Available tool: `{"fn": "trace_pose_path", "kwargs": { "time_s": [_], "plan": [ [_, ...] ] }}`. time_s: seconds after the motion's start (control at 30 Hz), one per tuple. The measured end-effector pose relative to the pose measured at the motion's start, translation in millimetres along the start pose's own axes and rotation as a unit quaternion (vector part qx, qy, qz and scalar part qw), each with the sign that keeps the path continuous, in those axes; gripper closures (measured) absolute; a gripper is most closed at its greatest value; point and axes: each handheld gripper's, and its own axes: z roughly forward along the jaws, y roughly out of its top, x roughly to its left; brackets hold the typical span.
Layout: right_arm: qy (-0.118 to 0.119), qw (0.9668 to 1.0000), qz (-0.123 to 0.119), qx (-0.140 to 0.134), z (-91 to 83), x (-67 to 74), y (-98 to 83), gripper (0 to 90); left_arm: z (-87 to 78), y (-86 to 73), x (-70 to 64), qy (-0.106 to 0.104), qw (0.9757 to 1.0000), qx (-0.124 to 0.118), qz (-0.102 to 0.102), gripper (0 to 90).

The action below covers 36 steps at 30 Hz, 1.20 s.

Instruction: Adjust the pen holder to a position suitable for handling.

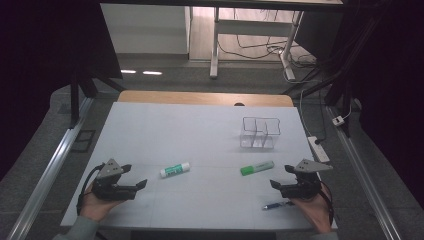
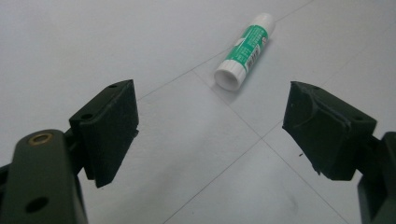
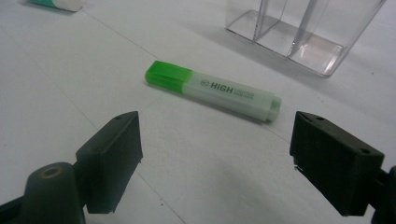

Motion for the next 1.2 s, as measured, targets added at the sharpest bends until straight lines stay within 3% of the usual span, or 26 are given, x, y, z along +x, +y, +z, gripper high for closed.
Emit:
{"fn": "trace_pose_path", "kwargs": {
  "time_s": [0.73,1.2],
  "plan": [
    [-0.005,1.0,0.005,0.0,-0.2,0.5,1.2,18.3,-0.1,1.9,-1.8,0.009,0.9999,-0.007,0.008,18.8],
    [-0.017,0.9998,0.009,0.0,0.2,-2.0,12.8,20.0,2.0,2.3,-2.2,0.008,0.9999,-0.006,0.011,18.9]
  ]
}}
